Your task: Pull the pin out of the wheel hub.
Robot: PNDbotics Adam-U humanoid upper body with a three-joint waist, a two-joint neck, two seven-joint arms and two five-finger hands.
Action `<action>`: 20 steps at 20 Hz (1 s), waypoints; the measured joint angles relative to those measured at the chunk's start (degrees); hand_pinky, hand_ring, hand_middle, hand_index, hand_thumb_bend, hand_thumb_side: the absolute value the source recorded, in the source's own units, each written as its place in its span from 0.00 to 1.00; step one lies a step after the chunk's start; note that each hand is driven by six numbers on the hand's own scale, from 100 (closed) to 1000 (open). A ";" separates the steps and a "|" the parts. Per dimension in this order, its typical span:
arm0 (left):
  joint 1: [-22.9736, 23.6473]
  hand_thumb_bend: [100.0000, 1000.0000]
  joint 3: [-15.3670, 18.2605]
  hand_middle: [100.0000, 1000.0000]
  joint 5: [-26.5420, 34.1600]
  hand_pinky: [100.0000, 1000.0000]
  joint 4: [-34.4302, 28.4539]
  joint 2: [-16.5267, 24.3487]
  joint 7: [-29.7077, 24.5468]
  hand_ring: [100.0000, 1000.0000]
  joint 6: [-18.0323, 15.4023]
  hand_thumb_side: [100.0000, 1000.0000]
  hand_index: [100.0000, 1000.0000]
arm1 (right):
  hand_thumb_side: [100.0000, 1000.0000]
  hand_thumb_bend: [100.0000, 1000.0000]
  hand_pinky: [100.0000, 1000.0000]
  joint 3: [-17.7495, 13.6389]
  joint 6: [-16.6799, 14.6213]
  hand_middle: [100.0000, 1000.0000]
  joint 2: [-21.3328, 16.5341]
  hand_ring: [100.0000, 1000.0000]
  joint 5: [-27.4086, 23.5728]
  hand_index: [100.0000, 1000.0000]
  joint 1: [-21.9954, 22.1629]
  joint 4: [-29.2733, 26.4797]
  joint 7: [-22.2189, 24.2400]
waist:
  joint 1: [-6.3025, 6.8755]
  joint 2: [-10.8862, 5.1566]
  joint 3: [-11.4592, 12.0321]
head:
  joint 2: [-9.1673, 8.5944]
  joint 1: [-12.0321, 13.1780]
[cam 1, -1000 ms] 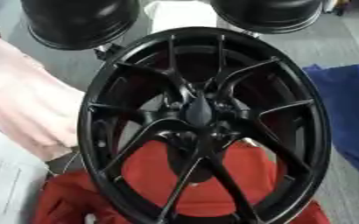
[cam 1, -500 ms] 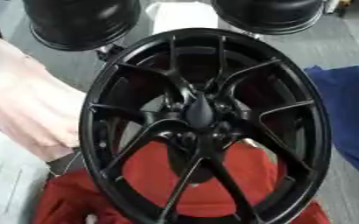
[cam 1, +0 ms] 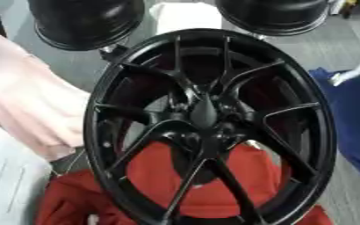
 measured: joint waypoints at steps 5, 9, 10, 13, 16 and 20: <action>0.00 0.52 0.00 0.59 0.00 0.70 0.00 -0.01 -0.06 0.63 -0.02 0.62 0.66 | 0.29 0.00 0.92 0.21 1.46 0.73 1.01 0.83 -2.58 0.70 -0.36 -1.56 -4.11 | 0.09 0.00 -0.03 | 0.01 0.00; 0.00 0.52 0.00 0.59 0.00 0.70 0.00 -0.01 -0.19 0.63 -0.11 0.62 0.66 | 0.39 0.00 0.93 1.48 -2.79 0.69 1.61 0.81 -9.58 0.67 -0.23 -3.27 -2.87 | 0.23 -0.01 -0.03 | 0.01 -0.09; 0.00 0.52 0.00 0.59 0.00 0.70 0.00 -0.01 -0.23 0.63 -0.13 0.62 0.66 | 0.41 0.00 0.93 1.86 -3.82 0.68 1.96 0.80 -11.55 0.67 -0.26 -3.77 -1.73 | 0.23 -0.01 -0.03 | 0.01 -0.16; 0.00 0.52 -0.01 0.59 0.00 0.70 0.00 -0.02 -0.29 0.63 -0.16 0.62 0.66 | 0.37 0.00 0.92 2.88 -6.11 0.67 3.45 0.79 -17.47 0.66 -0.70 -5.29 1.95 | 0.24 -0.02 0.08 | 0.01 -0.33; 0.00 0.52 -0.01 0.59 0.00 0.70 0.00 -0.02 -0.35 0.63 -0.13 0.62 0.66 | 0.34 0.00 0.91 3.79 -6.90 0.65 5.42 0.78 -21.00 0.64 -1.45 -6.76 4.80 | 0.25 -0.03 0.20 | 0.01 -0.44; 0.00 0.52 -0.02 0.59 0.02 0.70 0.00 -0.06 -0.39 0.63 -0.10 0.62 0.66 | 0.34 0.00 0.91 4.82 -6.58 0.64 8.50 0.78 -22.44 0.64 -2.36 -8.65 7.46 | 0.25 -0.03 0.44 | 0.01 -0.48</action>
